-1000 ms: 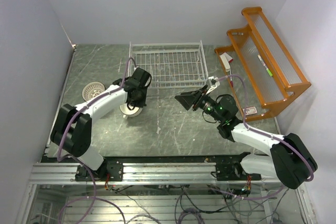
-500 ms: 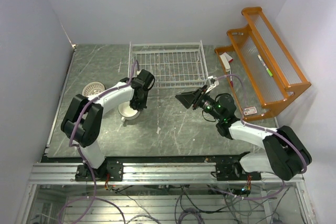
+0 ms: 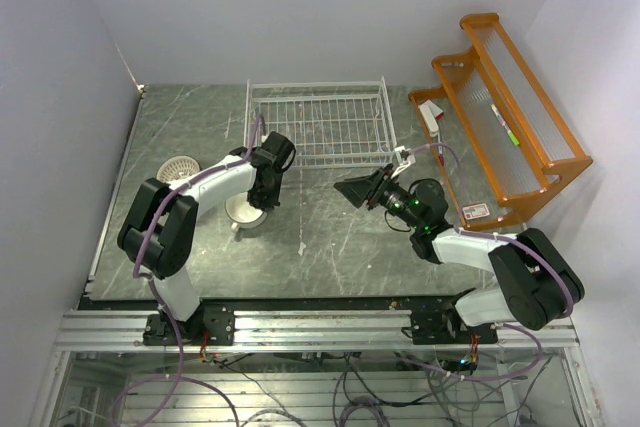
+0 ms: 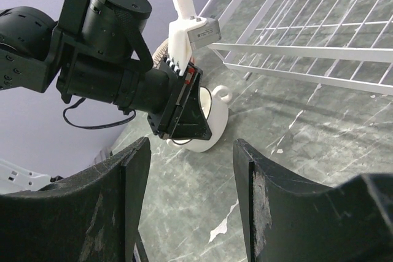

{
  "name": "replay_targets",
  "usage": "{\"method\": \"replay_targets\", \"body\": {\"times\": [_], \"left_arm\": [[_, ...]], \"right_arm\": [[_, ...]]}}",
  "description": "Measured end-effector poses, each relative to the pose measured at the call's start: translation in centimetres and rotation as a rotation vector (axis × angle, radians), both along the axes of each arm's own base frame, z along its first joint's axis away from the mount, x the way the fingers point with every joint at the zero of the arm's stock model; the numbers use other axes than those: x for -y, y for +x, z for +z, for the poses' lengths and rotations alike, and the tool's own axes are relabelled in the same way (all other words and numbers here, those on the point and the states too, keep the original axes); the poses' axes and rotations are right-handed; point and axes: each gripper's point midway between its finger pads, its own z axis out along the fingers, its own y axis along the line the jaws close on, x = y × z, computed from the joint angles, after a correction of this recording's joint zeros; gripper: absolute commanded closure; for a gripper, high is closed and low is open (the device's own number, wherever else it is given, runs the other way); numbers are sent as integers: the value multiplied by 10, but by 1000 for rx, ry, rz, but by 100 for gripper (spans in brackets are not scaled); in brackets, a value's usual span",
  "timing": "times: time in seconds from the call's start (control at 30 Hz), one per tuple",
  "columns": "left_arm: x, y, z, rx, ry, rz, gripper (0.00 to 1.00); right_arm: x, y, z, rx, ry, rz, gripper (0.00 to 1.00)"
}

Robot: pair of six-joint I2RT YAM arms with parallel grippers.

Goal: Unload the bowls from the dish rack

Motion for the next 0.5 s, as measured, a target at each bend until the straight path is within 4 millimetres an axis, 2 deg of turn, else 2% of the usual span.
{"method": "replay_targets", "body": {"times": [0.13, 0.27, 0.5], "left_arm": [[0, 0, 1, 3, -3, 3, 68], [1, 1, 5, 13, -11, 7, 67], [3, 4, 27, 72, -49, 11, 68]], "right_arm": [[1, 0, 0, 0, 4, -3, 45], [1, 0, -1, -3, 3, -3, 45], [1, 0, -1, -3, 2, -3, 45]]}}
